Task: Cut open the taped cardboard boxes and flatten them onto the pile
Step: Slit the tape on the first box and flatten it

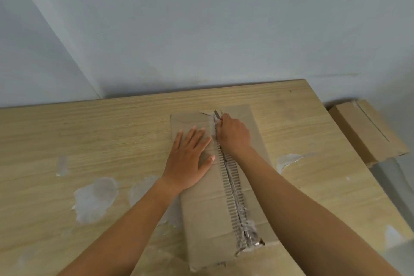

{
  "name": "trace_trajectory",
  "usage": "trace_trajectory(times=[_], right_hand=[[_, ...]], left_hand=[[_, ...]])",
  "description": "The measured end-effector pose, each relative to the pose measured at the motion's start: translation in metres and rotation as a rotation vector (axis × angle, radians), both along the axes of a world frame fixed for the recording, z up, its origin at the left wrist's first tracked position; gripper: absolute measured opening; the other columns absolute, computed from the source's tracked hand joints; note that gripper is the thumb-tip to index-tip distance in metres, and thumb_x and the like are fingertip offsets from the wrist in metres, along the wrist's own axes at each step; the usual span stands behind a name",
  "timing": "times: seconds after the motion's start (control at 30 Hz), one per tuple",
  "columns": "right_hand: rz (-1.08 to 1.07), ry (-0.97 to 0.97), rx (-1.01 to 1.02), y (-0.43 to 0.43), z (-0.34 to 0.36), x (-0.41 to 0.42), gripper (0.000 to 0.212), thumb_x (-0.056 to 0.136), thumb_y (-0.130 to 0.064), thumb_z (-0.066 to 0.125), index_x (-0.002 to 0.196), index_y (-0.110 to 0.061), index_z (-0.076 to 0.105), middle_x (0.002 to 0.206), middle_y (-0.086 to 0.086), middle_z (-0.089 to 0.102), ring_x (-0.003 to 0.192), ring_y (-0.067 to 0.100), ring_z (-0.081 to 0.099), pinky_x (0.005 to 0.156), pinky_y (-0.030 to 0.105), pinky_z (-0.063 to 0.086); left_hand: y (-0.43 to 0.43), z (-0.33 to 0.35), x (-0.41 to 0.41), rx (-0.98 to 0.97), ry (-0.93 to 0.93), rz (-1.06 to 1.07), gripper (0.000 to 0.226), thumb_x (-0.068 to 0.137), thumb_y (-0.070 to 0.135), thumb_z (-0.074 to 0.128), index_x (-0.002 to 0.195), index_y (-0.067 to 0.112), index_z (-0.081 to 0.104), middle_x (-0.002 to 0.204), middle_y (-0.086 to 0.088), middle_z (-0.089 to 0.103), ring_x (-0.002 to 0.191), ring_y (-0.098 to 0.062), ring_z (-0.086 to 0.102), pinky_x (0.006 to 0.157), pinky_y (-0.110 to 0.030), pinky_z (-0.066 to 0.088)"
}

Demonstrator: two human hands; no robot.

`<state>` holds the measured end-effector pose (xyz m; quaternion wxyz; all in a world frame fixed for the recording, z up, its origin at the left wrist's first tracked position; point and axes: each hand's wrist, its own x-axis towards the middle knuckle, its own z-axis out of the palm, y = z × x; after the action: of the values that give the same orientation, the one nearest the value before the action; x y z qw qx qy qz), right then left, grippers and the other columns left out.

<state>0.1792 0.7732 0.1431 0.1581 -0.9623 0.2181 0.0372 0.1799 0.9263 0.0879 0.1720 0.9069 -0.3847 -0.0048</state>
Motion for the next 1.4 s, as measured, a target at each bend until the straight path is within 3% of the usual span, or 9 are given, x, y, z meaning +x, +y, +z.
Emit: trace_trajectory(times=[0.33,0.5,1.07,1.3,1.4], right_hand=[[0.011,0.095,-0.115,0.006,0.001,0.02,0.031,0.1,-0.025,0.03,0.111,-0.009,0.054,0.103,0.011,0.063,0.095,0.03,0.059,0.068,0.032,0.037],[0.04,0.148,-0.15,0.01,0.011,0.022,0.031,0.099,-0.023,0.033,0.113,-0.008,0.057,0.108,0.011,0.062,0.1,0.03,0.058,0.07,0.031,0.036],[0.103,0.536,-0.161,0.02,0.031,-0.064,0.025,0.096,-0.023,0.044,0.114,-0.011,0.057,0.116,0.008,0.06,0.106,0.027,0.058,0.074,0.03,0.039],[0.092,0.426,-0.087,0.021,0.027,-0.094,0.021,0.096,-0.021,0.041,0.102,-0.01,0.058,0.108,0.009,0.062,0.099,0.028,0.059,0.071,0.03,0.039],[0.077,0.372,-0.078,0.022,0.023,-0.101,0.025,0.097,-0.023,0.042,0.106,-0.008,0.06,0.109,0.01,0.062,0.101,0.029,0.06,0.072,0.03,0.039]], left_hand=[[-0.001,-0.004,-0.001,-0.089,-0.016,0.045,0.056,0.095,0.049,0.031,0.136,0.017,0.053,0.148,-0.006,0.043,0.143,-0.023,0.028,0.116,-0.046,0.008],[-0.001,-0.003,-0.002,-0.088,0.002,0.103,0.057,0.094,0.05,0.03,0.137,0.019,0.051,0.148,-0.002,0.043,0.144,-0.022,0.025,0.116,-0.052,0.001],[-0.002,0.0,-0.002,-0.047,0.053,0.164,0.062,0.09,0.049,0.024,0.144,0.023,0.042,0.155,0.006,0.03,0.148,-0.016,0.01,0.118,-0.043,-0.008],[0.0,0.006,-0.019,-0.007,0.138,0.221,0.049,0.098,0.039,0.039,0.146,0.025,0.039,0.159,0.002,0.022,0.149,-0.02,0.002,0.118,-0.048,-0.004],[0.007,0.007,-0.064,0.091,0.145,0.186,0.054,0.098,0.046,0.025,0.148,0.03,0.03,0.161,-0.001,0.011,0.148,-0.023,-0.005,0.117,-0.053,-0.003]])
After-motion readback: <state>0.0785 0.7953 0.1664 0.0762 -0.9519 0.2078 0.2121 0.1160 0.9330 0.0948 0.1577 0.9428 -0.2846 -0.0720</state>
